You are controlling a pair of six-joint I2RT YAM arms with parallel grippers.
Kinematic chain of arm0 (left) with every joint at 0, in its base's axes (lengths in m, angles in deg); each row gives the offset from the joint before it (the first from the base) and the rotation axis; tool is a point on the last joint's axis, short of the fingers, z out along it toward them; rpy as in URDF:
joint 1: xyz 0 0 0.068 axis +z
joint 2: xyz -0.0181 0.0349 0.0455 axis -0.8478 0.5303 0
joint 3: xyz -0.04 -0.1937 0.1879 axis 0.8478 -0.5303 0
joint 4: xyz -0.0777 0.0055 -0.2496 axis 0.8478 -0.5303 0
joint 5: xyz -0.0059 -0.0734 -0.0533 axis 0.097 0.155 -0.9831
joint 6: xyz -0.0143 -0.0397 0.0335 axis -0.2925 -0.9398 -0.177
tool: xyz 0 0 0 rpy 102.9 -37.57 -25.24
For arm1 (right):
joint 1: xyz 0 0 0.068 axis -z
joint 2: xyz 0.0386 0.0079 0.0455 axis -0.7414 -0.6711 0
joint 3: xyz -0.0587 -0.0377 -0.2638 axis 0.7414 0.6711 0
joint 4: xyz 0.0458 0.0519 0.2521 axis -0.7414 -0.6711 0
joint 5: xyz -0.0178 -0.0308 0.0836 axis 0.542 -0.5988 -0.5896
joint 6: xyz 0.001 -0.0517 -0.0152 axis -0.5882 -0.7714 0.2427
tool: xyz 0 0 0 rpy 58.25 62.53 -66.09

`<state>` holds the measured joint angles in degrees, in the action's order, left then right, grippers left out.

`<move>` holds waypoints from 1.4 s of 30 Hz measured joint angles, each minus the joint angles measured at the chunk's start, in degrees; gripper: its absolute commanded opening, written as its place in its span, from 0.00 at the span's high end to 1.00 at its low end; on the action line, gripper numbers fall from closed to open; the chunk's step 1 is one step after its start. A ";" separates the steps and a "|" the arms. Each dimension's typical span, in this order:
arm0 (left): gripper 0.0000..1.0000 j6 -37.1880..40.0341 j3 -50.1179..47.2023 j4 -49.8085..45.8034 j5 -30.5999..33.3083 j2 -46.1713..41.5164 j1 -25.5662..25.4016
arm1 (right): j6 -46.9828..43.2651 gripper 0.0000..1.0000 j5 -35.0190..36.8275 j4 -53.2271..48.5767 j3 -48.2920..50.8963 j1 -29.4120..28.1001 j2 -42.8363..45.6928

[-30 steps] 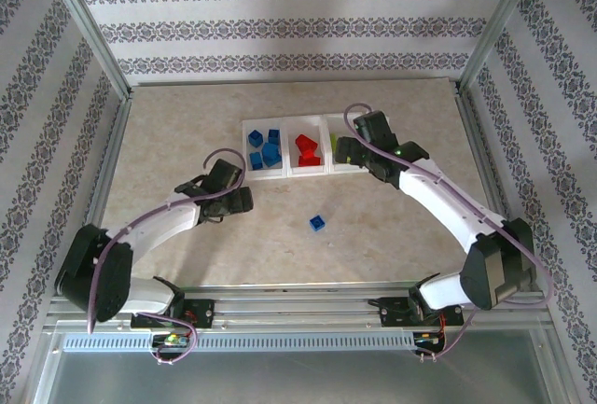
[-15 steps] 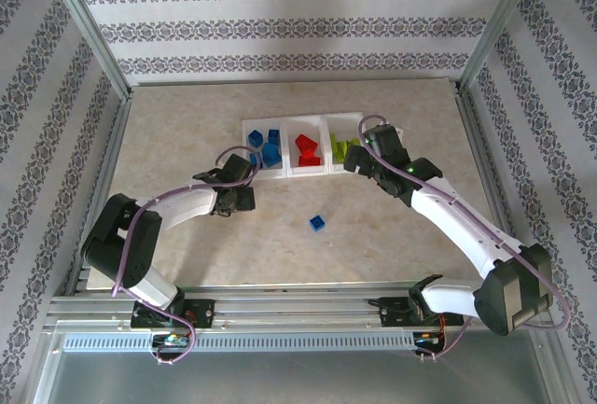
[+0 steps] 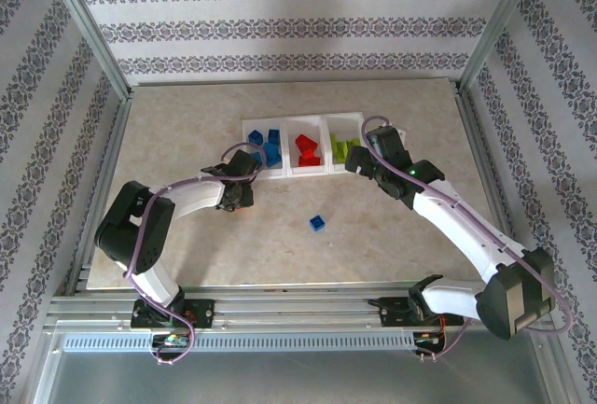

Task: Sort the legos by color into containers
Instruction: Pick up the lego from the center of the table.

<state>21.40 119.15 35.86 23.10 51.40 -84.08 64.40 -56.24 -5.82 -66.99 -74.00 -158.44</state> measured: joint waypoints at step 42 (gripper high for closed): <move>0.90 4.79 16.50 -2.01 -3.52 -7.21 -6.01 | 1.75 0.02 2.45 -0.04 2.54 0.00 4.55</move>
<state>26.18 135.65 33.84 19.58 44.19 -90.09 66.14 -53.79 -5.86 -64.46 -74.00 -153.89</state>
